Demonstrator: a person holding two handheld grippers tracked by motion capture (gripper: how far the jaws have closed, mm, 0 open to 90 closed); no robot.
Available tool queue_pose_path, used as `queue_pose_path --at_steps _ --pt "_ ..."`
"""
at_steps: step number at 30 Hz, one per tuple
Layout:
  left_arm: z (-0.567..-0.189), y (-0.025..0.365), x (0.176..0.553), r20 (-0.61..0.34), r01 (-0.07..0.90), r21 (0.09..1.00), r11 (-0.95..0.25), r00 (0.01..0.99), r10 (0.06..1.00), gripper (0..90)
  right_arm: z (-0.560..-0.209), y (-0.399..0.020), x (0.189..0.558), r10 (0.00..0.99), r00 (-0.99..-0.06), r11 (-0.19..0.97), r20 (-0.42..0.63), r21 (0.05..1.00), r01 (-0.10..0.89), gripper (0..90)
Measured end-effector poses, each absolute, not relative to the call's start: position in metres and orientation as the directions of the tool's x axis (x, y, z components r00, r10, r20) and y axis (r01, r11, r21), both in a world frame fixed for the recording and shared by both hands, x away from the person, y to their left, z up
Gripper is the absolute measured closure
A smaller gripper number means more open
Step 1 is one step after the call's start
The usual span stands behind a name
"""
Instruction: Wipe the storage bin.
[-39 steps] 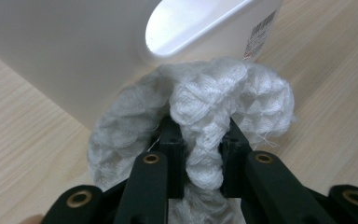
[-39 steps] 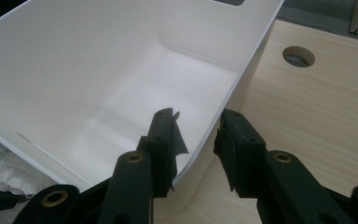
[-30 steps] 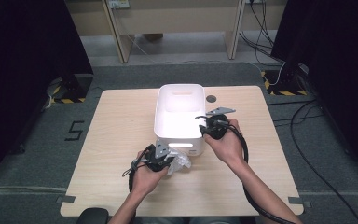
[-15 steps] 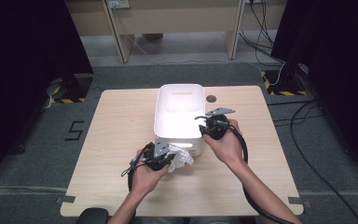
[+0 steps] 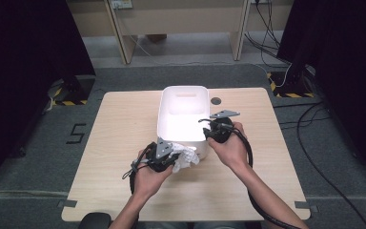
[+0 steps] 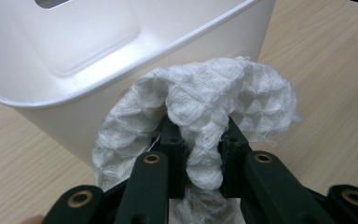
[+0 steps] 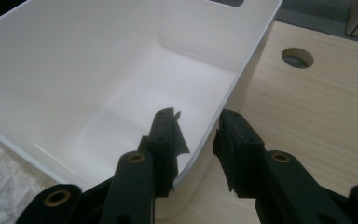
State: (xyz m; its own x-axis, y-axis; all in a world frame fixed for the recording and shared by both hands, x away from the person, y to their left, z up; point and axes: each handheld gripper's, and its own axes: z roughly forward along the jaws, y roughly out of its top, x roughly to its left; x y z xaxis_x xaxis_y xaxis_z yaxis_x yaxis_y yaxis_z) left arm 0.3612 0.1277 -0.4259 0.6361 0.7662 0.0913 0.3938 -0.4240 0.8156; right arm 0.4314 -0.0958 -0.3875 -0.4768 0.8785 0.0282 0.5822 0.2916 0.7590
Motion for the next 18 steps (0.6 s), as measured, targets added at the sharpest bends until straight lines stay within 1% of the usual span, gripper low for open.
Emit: queue_pose_path --at_steps 18 --pt "-0.4191 0.1215 0.3631 0.102 0.383 0.816 -0.432 0.641 0.760 76.3 -0.3875 -0.0949 0.4310 0.879 -0.476 0.295 0.023 0.758 0.582 67.5"
